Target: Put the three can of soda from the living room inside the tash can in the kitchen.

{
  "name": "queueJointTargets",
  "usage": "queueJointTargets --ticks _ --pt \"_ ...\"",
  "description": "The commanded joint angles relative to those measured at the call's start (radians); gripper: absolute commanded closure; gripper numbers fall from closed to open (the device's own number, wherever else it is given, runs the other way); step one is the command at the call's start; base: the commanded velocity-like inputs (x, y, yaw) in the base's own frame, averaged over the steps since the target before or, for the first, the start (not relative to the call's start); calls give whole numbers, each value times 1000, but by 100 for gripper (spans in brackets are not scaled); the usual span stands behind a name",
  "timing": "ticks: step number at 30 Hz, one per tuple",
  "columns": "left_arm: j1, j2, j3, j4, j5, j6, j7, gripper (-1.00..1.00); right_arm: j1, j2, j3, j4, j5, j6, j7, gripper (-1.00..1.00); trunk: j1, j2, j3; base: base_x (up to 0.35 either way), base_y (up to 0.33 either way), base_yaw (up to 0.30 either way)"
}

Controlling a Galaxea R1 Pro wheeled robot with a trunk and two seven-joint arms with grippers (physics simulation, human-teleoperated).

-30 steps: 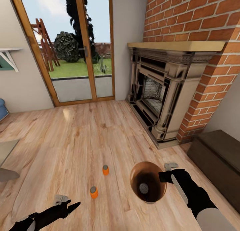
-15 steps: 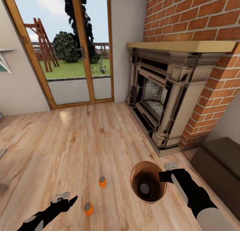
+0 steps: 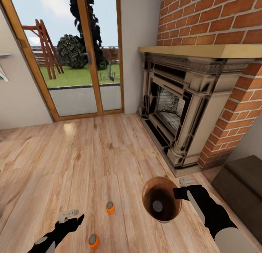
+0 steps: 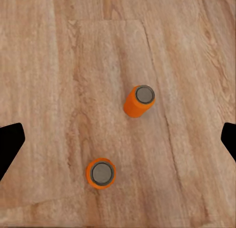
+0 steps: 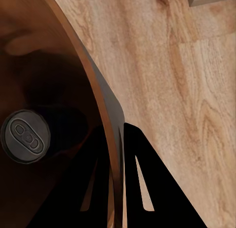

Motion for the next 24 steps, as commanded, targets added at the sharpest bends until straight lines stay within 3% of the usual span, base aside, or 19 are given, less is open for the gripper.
queueJointTargets --ticks 1,6,12,24 --pt "0 -7 0 0 -1 0 11 -100 0 0 0 0 -13 0 6 100 0 0 0 19 0 0" --pt "0 -35 -3 4 -3 0 53 -100 0 0 1 0 -12 0 6 100 0 0 0 8 0 0" --pt "0 -40 -3 6 -3 0 85 -100 0 0 1 0 -12 0 5 100 0 0 0 11 0 0" --pt "0 -40 -4 4 -3 0 88 -100 0 1 2 0 -13 0 5 100 0 0 0 253 0 0"
